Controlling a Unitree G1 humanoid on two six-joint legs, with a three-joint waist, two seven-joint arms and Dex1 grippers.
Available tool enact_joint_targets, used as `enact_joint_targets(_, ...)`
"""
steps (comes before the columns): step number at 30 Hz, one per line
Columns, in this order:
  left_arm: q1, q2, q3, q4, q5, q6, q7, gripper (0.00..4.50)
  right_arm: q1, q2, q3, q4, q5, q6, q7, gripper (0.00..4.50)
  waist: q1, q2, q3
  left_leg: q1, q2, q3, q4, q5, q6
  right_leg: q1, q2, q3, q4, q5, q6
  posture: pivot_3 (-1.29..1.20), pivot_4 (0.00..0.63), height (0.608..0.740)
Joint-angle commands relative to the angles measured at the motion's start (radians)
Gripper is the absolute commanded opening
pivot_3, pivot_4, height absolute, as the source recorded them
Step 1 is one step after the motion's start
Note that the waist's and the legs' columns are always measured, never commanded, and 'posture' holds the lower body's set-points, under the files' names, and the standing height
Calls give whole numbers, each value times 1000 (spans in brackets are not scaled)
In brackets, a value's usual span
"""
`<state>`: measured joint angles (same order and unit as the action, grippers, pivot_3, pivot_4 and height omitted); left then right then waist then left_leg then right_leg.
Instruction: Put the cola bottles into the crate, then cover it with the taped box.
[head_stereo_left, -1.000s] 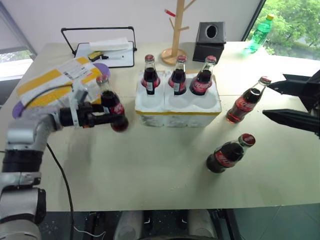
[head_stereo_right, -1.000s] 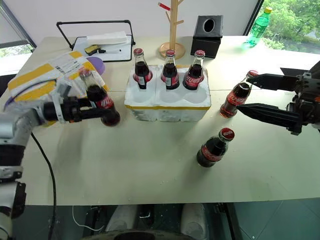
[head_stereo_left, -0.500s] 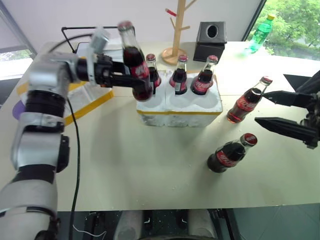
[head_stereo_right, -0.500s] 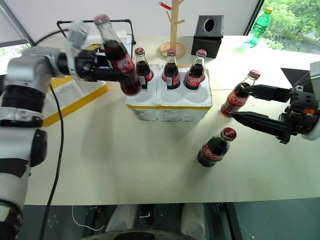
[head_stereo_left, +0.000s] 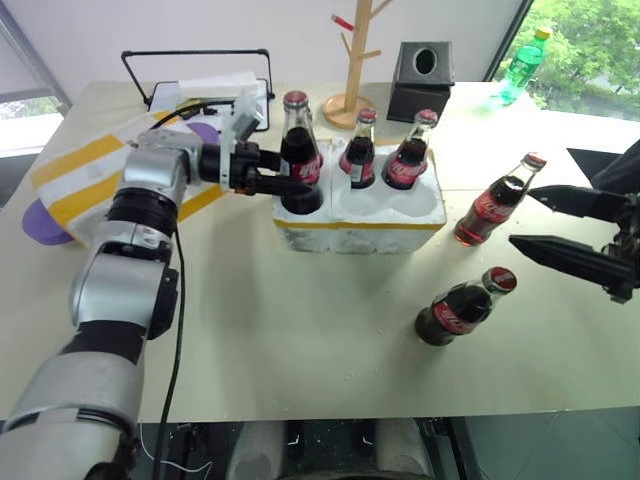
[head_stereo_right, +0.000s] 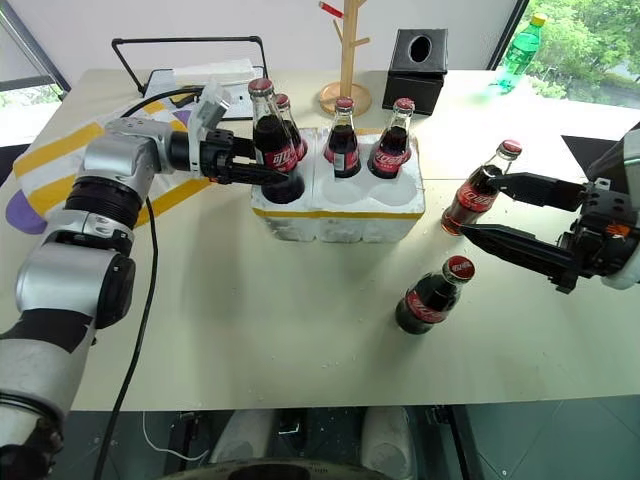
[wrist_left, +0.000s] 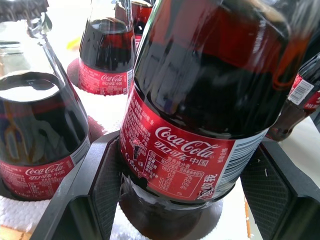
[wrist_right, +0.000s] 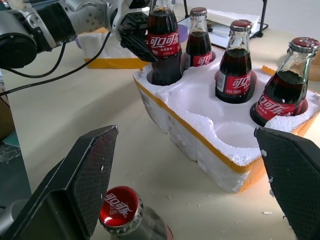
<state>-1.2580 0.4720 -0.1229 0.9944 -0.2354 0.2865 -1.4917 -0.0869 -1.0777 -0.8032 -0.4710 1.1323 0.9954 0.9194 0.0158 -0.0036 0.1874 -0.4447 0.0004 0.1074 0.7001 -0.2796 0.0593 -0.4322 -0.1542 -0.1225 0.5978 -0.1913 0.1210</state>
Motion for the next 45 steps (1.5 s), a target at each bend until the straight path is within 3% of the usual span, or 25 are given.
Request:
enact_joint_targets(1, 10, 1, 38, -39, -5, -27, -6, 2811, -17, -5, -4, -4, 17, -23, -10, 4500, -1, 0, 0, 0, 0, 0, 0, 0, 0, 0, 0, 0, 0, 0, 0, 0, 150, 740)
enact_joint_targets(14, 162, 12, 53, -199, -6, 34, 15, 2811, -66, 3, 91, 39, -16, -59, -55, 4500, -3, 1, 0, 1, 0, 0, 0, 0, 0, 1, 0, 0, 0, 0, 0, 0, 150, 740)
enact_joint_targets(15, 168, 17, 57, -214, -8, 43, 17, 3835, -71, 5, 103, 46, -26, -65, -60, 4500, -3, 1, 0, 1, 0, 0, 0, 0, 0, 1, 0, 0, 0, 0, 0, 0, 150, 740)
enact_joint_targets(17, 180, 30, 64, -246, -12, 57, 21, 4434, -78, 7, 120, 57, -42, -79, -67, 4500, -2, 1, 0, 2, 0, 1, 0, 0, 0, 1, 0, 0, 0, 0, 0, 0, 150, 740)
enact_joint_targets(24, 246, 153, 103, -464, -78, 184, -23, 4434, -81, -7, 133, 101, -86, -100, -52, 4500, -5, 1, -1, 2, 0, 1, 1, 0, 0, 1, 0, 1, 1, 0, 0, 0, 150, 740)
enact_joint_targets(31, 390, 435, 219, -856, -333, 534, -121, 4434, 7, -3, 43, 112, -151, -112, -15, 4500, -3, 1, -1, 2, 0, 0, 1, 0, 0, 2, 1, 1, 1, 0, 0, 0, 150, 740)
enact_joint_targets(33, 455, 476, 244, -966, -400, 601, -116, 4434, 66, 5, 8, 101, -172, -111, 8, 4500, 0, 1, -1, 2, 0, 0, 1, 0, 0, 2, 1, 1, 1, 0, 0, 0, 150, 740)
enact_joint_targets(38, 603, 471, 233, -1161, -453, 597, -51, 4434, 254, 61, -59, 14, -221, -141, 82, 4500, 12, 2, -1, 5, 0, -2, 1, 0, -1, 7, 1, 1, -1, 0, 0, 0, 150, 740)
enact_joint_targets(45, 655, 436, 147, -1220, -426, 512, -13, 4434, 451, 169, -14, -131, -269, -219, 127, 4500, 22, 2, -2, 6, 0, -3, 1, 1, -2, 6, 2, 3, 0, 0, 0, 0, 150, 740)
